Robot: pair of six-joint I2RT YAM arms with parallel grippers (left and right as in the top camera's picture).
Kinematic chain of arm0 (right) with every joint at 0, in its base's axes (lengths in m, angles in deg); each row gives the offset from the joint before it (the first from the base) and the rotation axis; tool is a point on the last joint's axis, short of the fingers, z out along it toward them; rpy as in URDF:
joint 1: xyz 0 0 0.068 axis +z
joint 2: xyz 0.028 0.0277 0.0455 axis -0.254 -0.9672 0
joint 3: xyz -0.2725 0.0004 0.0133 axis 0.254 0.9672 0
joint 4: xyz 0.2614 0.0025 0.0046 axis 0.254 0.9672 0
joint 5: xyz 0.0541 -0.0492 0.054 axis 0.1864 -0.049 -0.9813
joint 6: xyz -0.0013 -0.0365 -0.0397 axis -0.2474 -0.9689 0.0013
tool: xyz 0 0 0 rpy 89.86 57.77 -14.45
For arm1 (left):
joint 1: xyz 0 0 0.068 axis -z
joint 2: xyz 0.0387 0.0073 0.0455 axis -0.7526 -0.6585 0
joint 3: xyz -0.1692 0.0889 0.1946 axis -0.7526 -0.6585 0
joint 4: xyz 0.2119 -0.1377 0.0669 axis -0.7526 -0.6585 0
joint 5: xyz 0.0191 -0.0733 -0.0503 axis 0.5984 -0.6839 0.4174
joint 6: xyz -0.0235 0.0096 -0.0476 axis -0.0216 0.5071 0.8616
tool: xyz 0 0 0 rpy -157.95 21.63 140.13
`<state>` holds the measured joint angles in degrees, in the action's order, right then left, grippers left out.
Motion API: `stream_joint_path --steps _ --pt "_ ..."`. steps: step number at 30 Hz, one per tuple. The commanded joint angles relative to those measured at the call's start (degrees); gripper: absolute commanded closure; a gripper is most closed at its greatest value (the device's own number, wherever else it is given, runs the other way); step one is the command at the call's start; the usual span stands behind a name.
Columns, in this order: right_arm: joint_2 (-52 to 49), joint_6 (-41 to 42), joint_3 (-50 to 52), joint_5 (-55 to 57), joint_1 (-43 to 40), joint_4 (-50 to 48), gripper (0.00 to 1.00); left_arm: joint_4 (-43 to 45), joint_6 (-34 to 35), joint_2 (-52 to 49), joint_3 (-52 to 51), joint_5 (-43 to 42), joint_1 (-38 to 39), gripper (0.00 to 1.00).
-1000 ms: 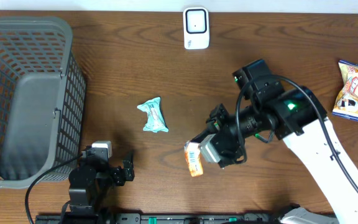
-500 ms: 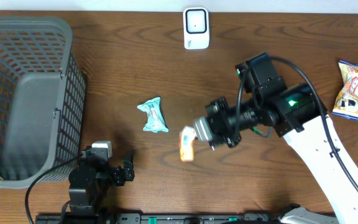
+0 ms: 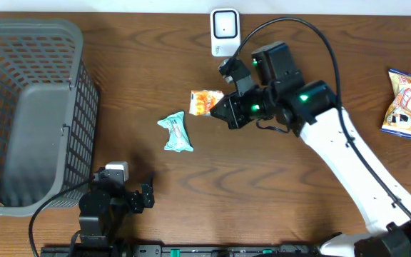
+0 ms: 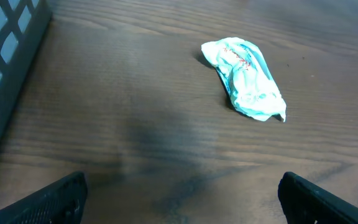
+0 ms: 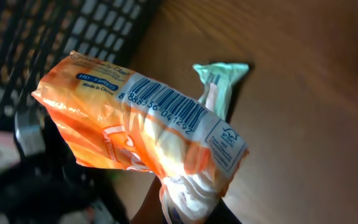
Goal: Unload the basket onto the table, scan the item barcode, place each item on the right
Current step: 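Lift the orange box and turn its barcode toward the scanner, then carry the orange box right and place it near the snack bag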
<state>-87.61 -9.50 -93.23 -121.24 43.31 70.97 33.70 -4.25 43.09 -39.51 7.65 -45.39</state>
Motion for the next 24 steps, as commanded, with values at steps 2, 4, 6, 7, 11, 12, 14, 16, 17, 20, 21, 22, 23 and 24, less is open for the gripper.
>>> stream_joint_path --steps 2,4,6,7,11,12,14,16,17,20,21,22,23,24 --pt "-2.25 12.04 0.17 2.25 1.88 -4.48 0.99 -0.13 0.5 0.09 -0.76 -0.68 -0.13 0.02" --pt "-3.78 19.02 0.17 2.25 1.62 -6.97 0.99 -0.13 0.5 0.09 -0.76 -0.68 -0.13 0.02" --pt "-5.77 27.08 0.17 2.64 0.76 -9.53 0.99 -0.13 0.5 0.09 -0.76 -0.68 -0.13 0.02" --pt "-7.17 31.82 0.17 2.67 0.02 -11.56 0.99 -0.13 0.5 0.09 -0.76 -0.68 -0.13 0.02" --pt "-13.75 47.36 0.17 -0.39 -3.91 -23.45 0.99 -0.13 0.5 0.09 -0.76 -0.68 -0.13 0.02" --pt "-15.65 50.07 0.17 -2.82 -5.22 -28.39 0.99 -0.13 0.5 0.09 -0.76 -0.68 -0.13 0.02" --pt "-20.22 57.51 0.15 -9.03 -7.98 -41.31 0.99 -0.13 0.5 0.09 -0.76 -0.68 -0.13 0.02" --pt "-24.48 66.51 0.15 -12.02 -10.19 -52.94 0.99 -0.13 0.52 0.09 -0.76 -0.68 -0.13 0.02" --pt "-26.97 71.47 0.15 -12.24 -11.32 -58.49 0.99 -0.13 0.5 0.09 -0.76 -0.68 -0.13 0.02" --pt "-33.18 82.38 0.13 -12.44 -13.73 -70.12 0.99 -0.13 0.5 0.09 -0.76 -0.68 -0.13 0.02" --pt "-35.32 85.05 -0.02 -12.44 -14.23 -73.94 0.99 -0.13 0.5 0.09 -0.76 -0.68 -0.13 0.02" --pt "-37.38 87.32 -0.39 -12.44 -14.62 -77.72 0.99 -0.13 0.5 0.09 -0.76 -0.68 -0.13 0.02" --pt "-39.56 88.98 -1.07 -12.48 -14.88 -81.46 0.99 -0.13 0.52 0.09 -0.76 -0.68 -0.13 0.02" --pt "-41.88 90.6 -2.23 -12.94 -15.1 -85.26 0.99 -0.13 0.5 0.09 -0.76 -0.68 -0.13 0.02"
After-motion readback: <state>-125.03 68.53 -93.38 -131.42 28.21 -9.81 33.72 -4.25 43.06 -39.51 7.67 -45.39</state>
